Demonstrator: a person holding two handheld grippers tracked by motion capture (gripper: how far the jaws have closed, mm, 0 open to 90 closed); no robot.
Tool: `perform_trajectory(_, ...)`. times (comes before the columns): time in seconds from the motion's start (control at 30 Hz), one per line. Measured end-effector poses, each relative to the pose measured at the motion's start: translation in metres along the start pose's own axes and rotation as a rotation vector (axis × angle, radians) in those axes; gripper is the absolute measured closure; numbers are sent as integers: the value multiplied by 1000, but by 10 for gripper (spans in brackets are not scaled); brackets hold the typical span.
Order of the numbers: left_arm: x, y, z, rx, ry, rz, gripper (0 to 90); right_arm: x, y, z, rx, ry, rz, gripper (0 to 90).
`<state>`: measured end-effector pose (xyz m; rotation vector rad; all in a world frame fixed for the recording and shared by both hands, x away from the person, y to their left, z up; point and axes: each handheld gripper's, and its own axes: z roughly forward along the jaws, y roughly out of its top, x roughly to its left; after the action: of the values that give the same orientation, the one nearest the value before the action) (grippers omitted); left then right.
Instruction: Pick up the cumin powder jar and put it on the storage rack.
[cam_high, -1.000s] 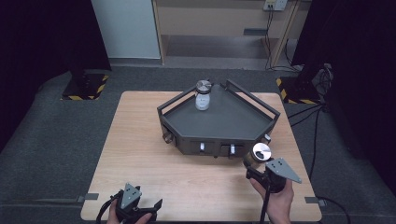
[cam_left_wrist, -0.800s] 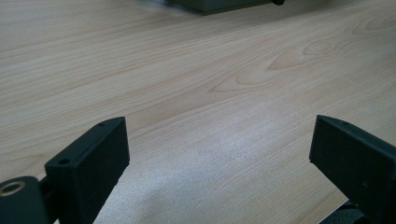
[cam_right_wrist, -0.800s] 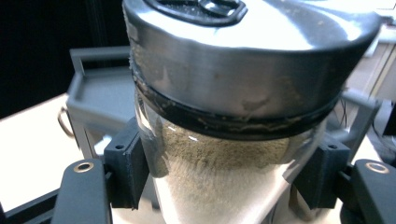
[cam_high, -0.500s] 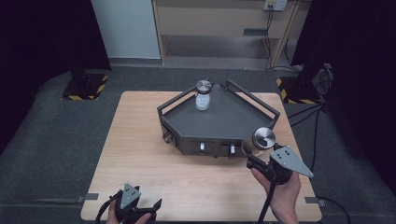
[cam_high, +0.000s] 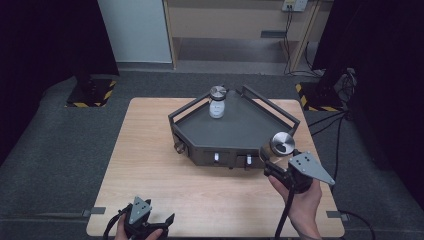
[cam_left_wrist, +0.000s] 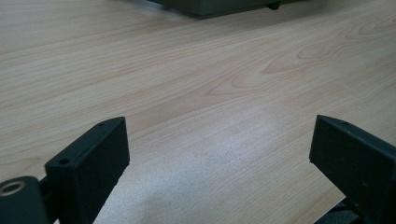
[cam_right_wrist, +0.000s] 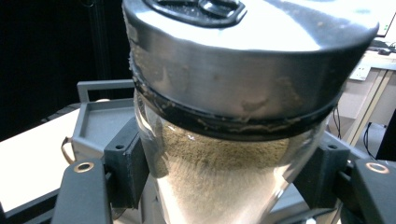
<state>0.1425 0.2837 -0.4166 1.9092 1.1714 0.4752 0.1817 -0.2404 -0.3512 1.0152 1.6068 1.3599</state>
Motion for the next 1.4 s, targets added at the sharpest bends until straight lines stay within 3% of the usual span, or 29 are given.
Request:
perform_trajectory(0.2, 2, 0, 0, -3, 0, -7, 40, -9, 15, 26, -11, -20, -9, 304)
perform_trajectory(0.5, 2, 0, 0, -3, -4, -8, 40, -20, 31, 86, 4, -40, 5, 304)
perform_trajectory(0.77, 2, -1, 0, -7, -12, -8, 40, -23, 26, 130, 54, -51, 25, 304)
perform_trajectory(1.1, 3, 0, 1, -5, -21, -11, 40, -25, 15, 169, 123, -58, 41, 304)
perform_trajectory(1.4, 2, 0, 3, 0, -30, -13, 40, -27, 10, 196, 181, -66, 2, 304)
